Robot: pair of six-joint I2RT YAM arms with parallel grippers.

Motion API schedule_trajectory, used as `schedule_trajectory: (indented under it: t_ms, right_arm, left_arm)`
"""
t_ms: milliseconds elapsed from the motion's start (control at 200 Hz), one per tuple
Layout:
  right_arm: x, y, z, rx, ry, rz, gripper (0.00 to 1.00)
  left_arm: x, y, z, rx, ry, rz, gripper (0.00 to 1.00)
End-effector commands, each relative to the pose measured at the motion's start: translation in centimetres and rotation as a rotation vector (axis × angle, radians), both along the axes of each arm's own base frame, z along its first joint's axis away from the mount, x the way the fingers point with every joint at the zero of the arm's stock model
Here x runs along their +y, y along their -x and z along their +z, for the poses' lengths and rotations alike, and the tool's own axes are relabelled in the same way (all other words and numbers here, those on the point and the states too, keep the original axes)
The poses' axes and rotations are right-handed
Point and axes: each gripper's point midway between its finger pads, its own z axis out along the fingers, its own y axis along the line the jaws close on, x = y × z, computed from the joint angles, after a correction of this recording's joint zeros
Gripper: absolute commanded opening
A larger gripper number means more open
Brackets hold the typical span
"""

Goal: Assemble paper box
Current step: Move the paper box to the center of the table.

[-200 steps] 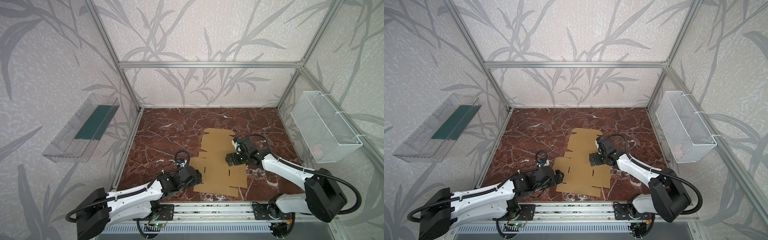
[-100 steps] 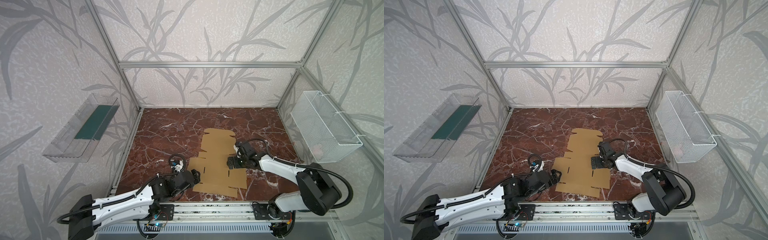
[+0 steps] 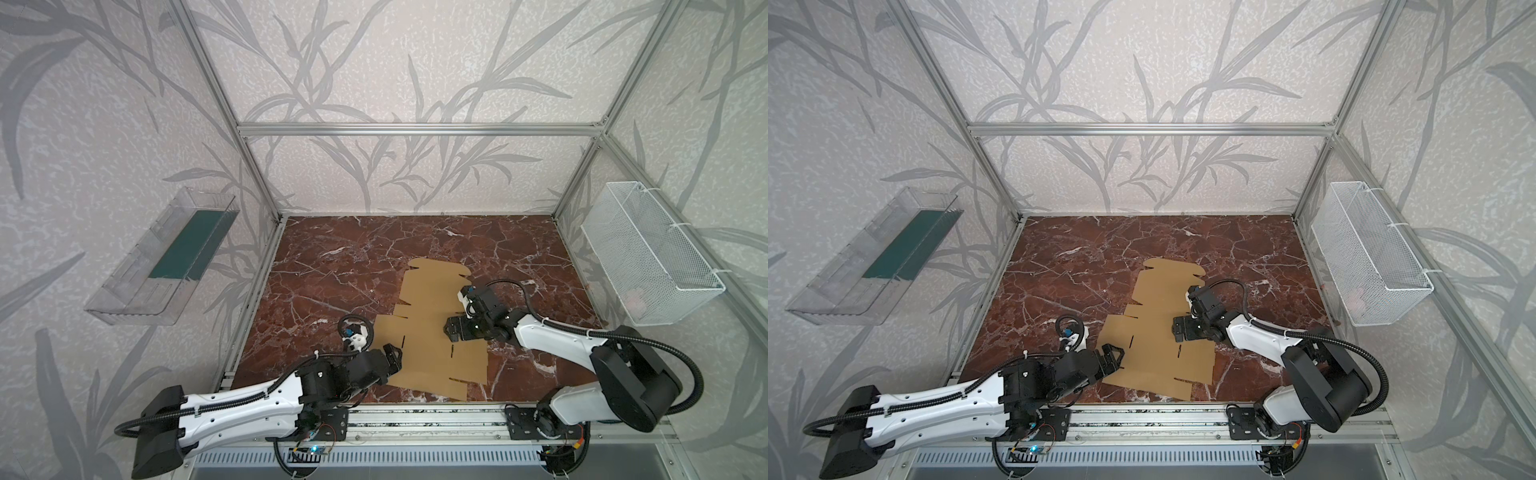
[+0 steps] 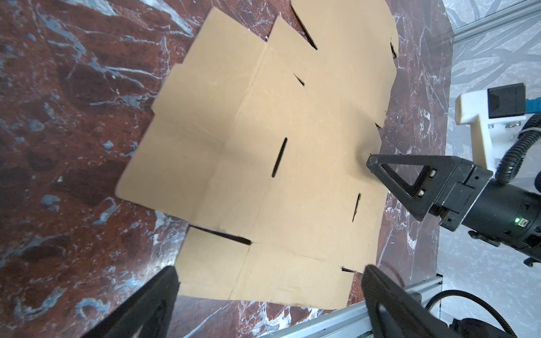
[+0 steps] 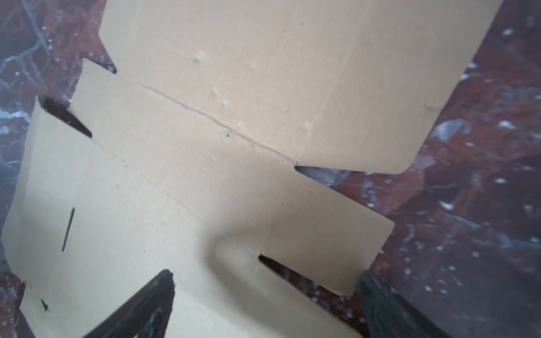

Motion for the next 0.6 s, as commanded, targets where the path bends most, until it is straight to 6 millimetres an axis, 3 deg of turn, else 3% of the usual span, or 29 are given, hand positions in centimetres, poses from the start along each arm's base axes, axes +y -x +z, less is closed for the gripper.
schedule_trajectory:
  t_ms: [0,360,595]
  right_arm:
    - [1.9,1.6,-0.6,0.050,-0.049,0.043,0.97]
    - [5.9,3.0,-1.0,0.065,-0.086,0.141,0.96]
    - [8.9,1.6,-0.8,0.073,-0.095,0.189,0.96]
  left_arm:
    - [1.3,0.1,-0.7,-0.006,-0.043,0.031,0.98]
    - [2.2,0.4,-2.2,-0.006,-0.065,0.039,0.98]
    - [2.2,0.6,-2.6,0.001,-0.086,0.021,0.97]
